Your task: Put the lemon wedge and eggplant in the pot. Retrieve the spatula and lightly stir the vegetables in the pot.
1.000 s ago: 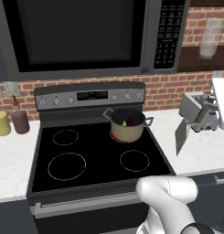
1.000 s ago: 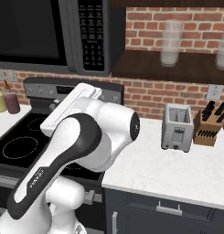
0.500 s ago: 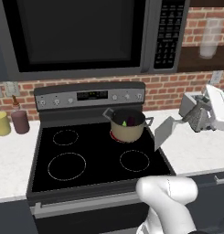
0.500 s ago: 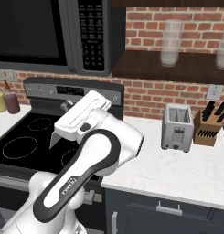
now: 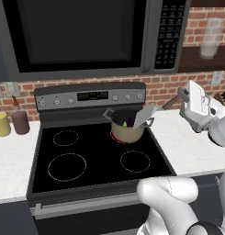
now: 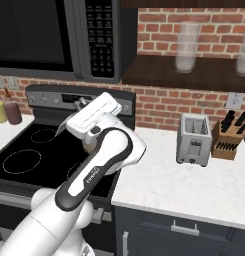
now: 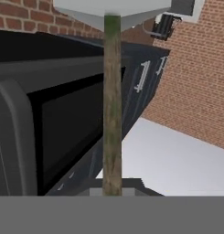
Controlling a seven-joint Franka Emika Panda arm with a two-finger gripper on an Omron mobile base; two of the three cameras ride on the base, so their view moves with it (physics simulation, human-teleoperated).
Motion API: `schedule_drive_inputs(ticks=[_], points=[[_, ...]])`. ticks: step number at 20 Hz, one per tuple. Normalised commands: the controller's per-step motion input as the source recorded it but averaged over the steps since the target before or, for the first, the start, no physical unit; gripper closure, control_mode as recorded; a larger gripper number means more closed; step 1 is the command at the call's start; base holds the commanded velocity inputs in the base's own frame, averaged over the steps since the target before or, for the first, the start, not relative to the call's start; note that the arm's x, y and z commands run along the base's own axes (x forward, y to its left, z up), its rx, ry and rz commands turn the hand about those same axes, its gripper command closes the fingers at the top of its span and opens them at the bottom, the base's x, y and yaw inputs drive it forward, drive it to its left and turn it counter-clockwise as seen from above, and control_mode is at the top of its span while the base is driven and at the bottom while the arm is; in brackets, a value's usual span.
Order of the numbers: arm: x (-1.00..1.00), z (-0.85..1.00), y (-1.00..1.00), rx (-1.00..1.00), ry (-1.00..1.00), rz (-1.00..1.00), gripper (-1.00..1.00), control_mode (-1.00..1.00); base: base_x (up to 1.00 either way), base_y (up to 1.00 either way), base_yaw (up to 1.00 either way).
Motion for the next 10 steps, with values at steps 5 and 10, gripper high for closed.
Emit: schedule_drive_inputs(ticks=[5,10], points=[[0.24,-0.24,-0.01,0.0,-0.1,0.0,1.0,-1.0,0.0,0.0,0.0],[0.16,-0.31,-0.08,0.0,-0.12,-0.02,1.0,-1.0,0.0,0.0,0.0]])
